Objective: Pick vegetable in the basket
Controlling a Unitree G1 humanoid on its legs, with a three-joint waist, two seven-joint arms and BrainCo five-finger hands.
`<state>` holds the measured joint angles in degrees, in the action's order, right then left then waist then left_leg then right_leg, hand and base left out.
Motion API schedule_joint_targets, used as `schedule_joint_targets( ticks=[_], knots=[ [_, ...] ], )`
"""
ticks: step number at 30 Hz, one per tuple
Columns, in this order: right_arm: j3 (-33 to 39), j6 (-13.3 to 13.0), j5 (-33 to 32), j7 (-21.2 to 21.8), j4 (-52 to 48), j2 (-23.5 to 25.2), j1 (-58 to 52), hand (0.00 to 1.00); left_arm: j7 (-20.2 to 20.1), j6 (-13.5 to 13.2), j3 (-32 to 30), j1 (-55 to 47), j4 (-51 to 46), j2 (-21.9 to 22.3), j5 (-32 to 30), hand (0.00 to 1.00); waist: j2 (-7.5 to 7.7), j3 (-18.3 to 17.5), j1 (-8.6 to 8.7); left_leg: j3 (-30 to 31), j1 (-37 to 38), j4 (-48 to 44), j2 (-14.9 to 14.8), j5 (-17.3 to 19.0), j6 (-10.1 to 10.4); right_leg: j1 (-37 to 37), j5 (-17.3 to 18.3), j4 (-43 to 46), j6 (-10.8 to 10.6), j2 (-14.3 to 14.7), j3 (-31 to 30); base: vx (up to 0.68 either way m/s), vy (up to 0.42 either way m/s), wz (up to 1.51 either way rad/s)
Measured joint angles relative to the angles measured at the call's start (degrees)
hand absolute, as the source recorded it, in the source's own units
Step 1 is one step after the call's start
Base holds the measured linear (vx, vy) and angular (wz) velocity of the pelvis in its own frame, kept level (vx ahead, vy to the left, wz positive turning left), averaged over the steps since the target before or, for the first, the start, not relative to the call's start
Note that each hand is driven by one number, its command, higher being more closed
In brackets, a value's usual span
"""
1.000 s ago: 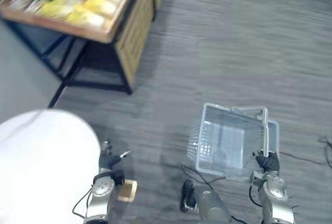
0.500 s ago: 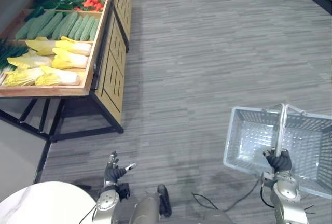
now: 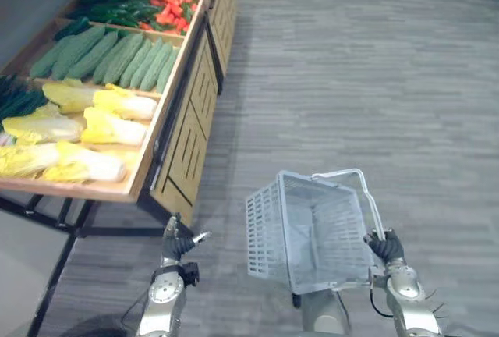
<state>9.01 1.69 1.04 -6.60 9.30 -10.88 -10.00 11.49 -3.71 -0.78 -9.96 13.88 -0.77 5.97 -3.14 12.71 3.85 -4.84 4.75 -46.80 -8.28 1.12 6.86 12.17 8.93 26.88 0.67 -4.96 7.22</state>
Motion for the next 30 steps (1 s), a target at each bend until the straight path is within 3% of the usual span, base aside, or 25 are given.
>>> schedule_joint_targets(
  ticks=[1, 3, 4, 6, 7, 9, 10, 13, 15, 16, 17, 18, 19, 22, 25, 26, 27, 28, 30],
  knots=[
    [-0.48, 0.03, 0.00, -0.50, -1.59, 1.49, -1.31, 1.00, 0.06, -0.14, 0.36, -1.10, -2.23, 0.51, 0.05, 0.00, -0.71, -0.12, -1.29, -3.20, -6.74, -12.17, -5.09, 3.54, -1.11, -6.26, 0.41, -4.59, 0.67, 1.51, 1.68, 0.54, -0.219, 0.26],
    [-0.44, 0.03, -0.47, -1.13, -3.91, 2.55, -2.58, 1.00, 0.22, -0.19, 0.31, -1.91, -4.96, 0.64, 0.16, 0.00, 0.29, 0.40, -2.25, -6.95, -11.84, -13.99, -7.40, 7.50, -2.60, -11.13, 0.86, -8.49, 0.95, 1.63, 2.69, 0.42, -0.141, 0.25],
    [0.50, 0.01, -0.63, -2.06, -5.95, 2.66, -3.07, 1.00, 0.32, -0.33, 0.05, -2.76, -6.98, 0.63, 0.12, 0.00, 0.22, 0.37, -3.13, -11.22, -15.61, -8.54, -7.50, 10.62, -3.06, -14.38, 1.50, -11.15, 0.74, 1.04, 3.53, 0.38, -0.041, 0.29],
    [2.63, -0.16, -0.79, -2.31, -5.94, 2.26, -2.69, 1.00, 1.14, -0.47, -0.16, -2.79, -7.32, 0.63, 0.06, 0.00, 0.18, 0.36, -3.21, -15.19, -17.90, 0.15, -6.10, 11.46, -3.07, -17.12, 2.59, -12.56, -0.22, 0.02, 4.87, 0.43, 0.001, 0.41],
    [4.70, -0.39, -1.24, -2.79, -5.24, 1.60, -2.52, 1.00, 1.32, -0.46, -0.20, -2.74, -7.35, 0.67, -0.09, 0.00, 0.15, 0.34, -3.10, -18.38, -18.26, 9.84, -3.84, 11.07, -2.52, -19.83, 3.56, -13.55, -1.41, -0.97, 6.49, 0.43, 0.076, 0.61],
    [8.00, -0.84, -1.57, -3.58, -3.13, -0.32, -2.73, 1.00, 1.45, -0.46, -0.25, -2.80, -8.00, 1.19, -0.32, 0.00, -1.12, -0.45, -2.99, -24.12, -17.71, 23.47, -1.26, 5.69, -2.57, -23.19, 4.98, -15.31, -3.66, -0.88, 8.51, 0.49, 0.134, 0.55],
    [9.55, -0.87, -1.53, -3.97, 0.95, -1.17, -2.09, 1.00, 2.01, -0.50, -1.32, -2.81, -9.06, 1.38, -1.31, 0.00, -0.75, -1.43, -3.06, -26.99, -16.20, 26.96, 0.62, 3.18, -12.98, -25.23, 7.21, -15.26, -5.54, -1.62, 8.69, 0.47, 0.149, 0.34],
    [9.79, -0.49, -1.46, -4.41, 5.78, -1.36, -1.73, 1.00, 2.72, -0.47, -2.32, -3.04, -12.35, 1.63, -2.35, 0.00, 1.71, -2.63, -3.02, -26.19, -15.92, 26.11, 4.49, 7.21, -14.86, -25.97, 7.25, -13.35, -5.77, -5.08, 8.03, 0.49, 0.171, 0.40],
    [10.63, 0.42, -1.27, -4.31, 8.76, -1.26, -1.54, 1.00, 2.79, -0.48, -2.34, -2.96, -13.83, 1.63, -3.41, 0.00, 1.99, -2.54, -3.00, -25.01, -13.87, 25.98, 6.54, 9.92, -14.83, -24.57, 6.61, -5.07, -6.98, -7.26, 7.37, 0.45, 0.186, 0.42],
    [10.82, 1.17, -0.53, -4.25, 10.63, -1.24, -1.83, 1.00, 3.00, -0.47, -2.46, -2.91, -13.90, 1.55, -4.63, 0.00, 1.96, -2.56, -2.63, -22.76, -11.30, 27.16, 8.56, 11.01, -14.57, -21.71, 4.03, 6.04, -11.05, -9.18, 6.29, 0.42, 0.187, 0.63],
    [10.86, 1.30, -0.34, -4.17, 11.62, -1.16, -1.92, 1.00, 3.35, -0.46, -2.63, -2.62, -14.01, 1.41, -5.21, 0.00, 2.05, -2.57, -1.99, -21.17, -10.08, 27.80, 9.58, 11.45, -14.66, -19.50, 0.96, 12.45, -13.05, -9.87, 5.06, 0.50, 0.167, 1.20],
    [10.90, 1.46, -0.26, -3.77, 12.83, -0.84, -2.44, 1.00, 4.29, -0.39, -2.76, -2.15, -14.03, 0.73, -6.68, 0.00, 2.10, -2.61, -0.16, -17.46, -7.62, 28.80, 10.93, 11.98, -14.90, -14.73, 2.42, 24.64, -11.95, -10.27, 1.76, 0.45, 0.057, 1.50],
    [10.72, 1.46, -0.29, -3.24, 12.89, -0.46, -3.63, 1.00, 5.34, -0.39, -2.84, -1.64, -14.05, 0.13, -8.28, 0.00, 1.93, -2.68, 0.57, -14.89, -5.38, 29.78, 11.36, 12.09, -14.99, -10.52, 5.03, 31.14, -9.91, -9.55, -1.06, 0.53, -0.001, 1.44],
    [10.58, 1.05, -0.48, -3.13, 13.06, 0.94, -4.00, 1.00, 8.35, -0.17, -3.10, -1.30, -15.32, -0.52, -12.08, 0.00, 1.88, -2.62, 0.02, -9.32, -1.29, 30.90, 10.65, 12.30, -14.59, -2.13, 8.96, 26.61, -5.04, -6.08, -6.03, 0.44, -0.119, 0.96],
    [10.56, 0.43, -1.99, -3.17, 9.55, 3.55, -6.50, 1.00, 10.10, -0.13, -2.08, -1.17, -18.99, -0.44, -14.74, 0.00, 2.02, -2.52, -0.10, -2.90, -0.39, 28.51, 8.06, 14.28, -11.27, 2.12, 9.75, 15.12, -4.43, -0.15, -13.33, 0.30, -0.263, 1.27],
    [10.54, -0.54, -2.83, -3.18, 8.41, 4.47, -7.57, 1.00, 10.34, -0.26, -1.64, -1.15, -19.57, -0.50, -15.55, 0.00, 2.53, -2.37, -0.18, -1.30, -0.59, 26.54, 7.28, 15.43, -9.56, 2.13, 9.24, 10.63, -4.69, 1.37, -16.57, 0.26, -0.371, 1.41],
    [10.36, -1.52, -3.60, -3.22, 7.02, 5.57, -9.00, 1.00, 10.63, -0.27, -1.20, -1.32, -20.54, -0.66, -15.74, 0.00, 4.10, -2.59, -0.79, 0.65, -2.20, 23.03, 6.96, 17.80, -7.31, 1.74, 7.21, 4.12, -5.11, 1.94, -21.11, 0.30, -0.472, 1.88],
    [10.26, -2.18, -5.20, -3.29, 6.86, 5.21, -10.35, 1.00, 10.80, -0.12, -0.82, -1.24, -20.37, 0.15, -15.71, 0.00, 4.49, -2.33, -0.67, 2.90, -3.16, 19.69, 5.73, 21.03, -5.16, 1.23, 4.96, 6.59, -7.03, 2.02, -18.47, 0.24, -0.400, 1.64],
    [10.15, -2.47, -6.73, -3.30, 7.26, 4.74, -11.22, 1.00, 10.83, 0.03, 1.37, -2.06, -20.45, 1.41, -15.70, 0.00, 3.76, -2.88, -2.24, 4.32, -4.13, 18.43, 3.87, 20.96, -4.16, 0.93, 7.68, 9.39, -4.85, 1.63, -13.43, 0.22, -0.361, 1.34]
  ],
)
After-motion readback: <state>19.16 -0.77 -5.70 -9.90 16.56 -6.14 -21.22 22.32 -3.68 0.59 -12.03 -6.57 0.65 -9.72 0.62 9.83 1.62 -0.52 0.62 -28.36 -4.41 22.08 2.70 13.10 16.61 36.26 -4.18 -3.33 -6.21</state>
